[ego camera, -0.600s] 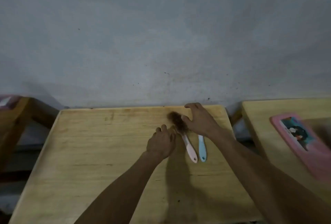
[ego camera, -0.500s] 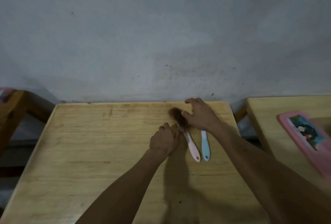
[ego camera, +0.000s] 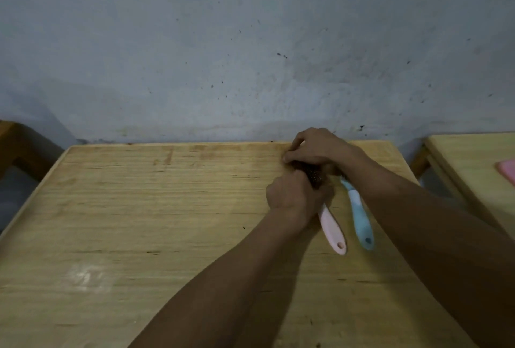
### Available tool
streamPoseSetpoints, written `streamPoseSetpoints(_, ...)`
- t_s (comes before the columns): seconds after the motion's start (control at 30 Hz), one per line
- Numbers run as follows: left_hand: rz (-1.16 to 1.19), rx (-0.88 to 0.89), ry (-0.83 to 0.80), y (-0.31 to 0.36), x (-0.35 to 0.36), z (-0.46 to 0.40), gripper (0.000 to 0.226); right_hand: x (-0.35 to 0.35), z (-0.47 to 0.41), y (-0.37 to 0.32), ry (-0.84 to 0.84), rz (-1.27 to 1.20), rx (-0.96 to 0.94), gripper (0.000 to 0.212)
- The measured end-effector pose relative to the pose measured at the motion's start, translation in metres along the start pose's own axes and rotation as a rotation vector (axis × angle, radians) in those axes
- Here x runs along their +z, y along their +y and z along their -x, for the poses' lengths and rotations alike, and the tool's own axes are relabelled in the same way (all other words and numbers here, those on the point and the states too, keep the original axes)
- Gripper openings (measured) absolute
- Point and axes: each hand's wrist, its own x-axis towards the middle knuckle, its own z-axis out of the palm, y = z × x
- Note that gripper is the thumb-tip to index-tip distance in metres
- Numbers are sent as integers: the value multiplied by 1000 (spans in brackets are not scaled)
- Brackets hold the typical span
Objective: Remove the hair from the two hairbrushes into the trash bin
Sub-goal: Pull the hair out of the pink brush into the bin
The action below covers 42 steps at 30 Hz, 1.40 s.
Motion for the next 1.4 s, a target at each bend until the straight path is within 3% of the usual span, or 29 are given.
streamPoseSetpoints(0.1, 53, -7, 38, -3, 6, -2, 47, 5, 0, 3, 70, -91, 0, 45)
streamPoseSetpoints(0.23, 224, -22, 48, -15, 4, 10, 40, 7, 13, -1, 182, -172, -7, 47)
streamPoseSetpoints(0.33, 492, -117, -12, -27, -7, 25, 43, -1, 33, -10, 199, -293, -34, 42)
streamPoseSetpoints(0.47, 961, -239, -190, -49, -38, 53, 38, -7, 70, -33, 86, -493, -84, 43)
streamPoseSetpoints(0.63, 867, -96, -173, -89, -70, 101, 51, 6, 118, -76, 29, -547, -204, 38)
streamPoseSetpoints(0.83, 809, -185, 142, -144, -100, 164, 61, 40, 157, -135, -70, -518, -318, 45)
streamPoseSetpoints(1.07, 553, -206, 307, -198, -116, 231, 64, 69, 186, -182, -111, -487, -547, 27)
streamPoseSetpoints(1.4, 153, -409, 530, -254, -111, 303, 92, 114, 208, -241, -297, -429, -756, 19)
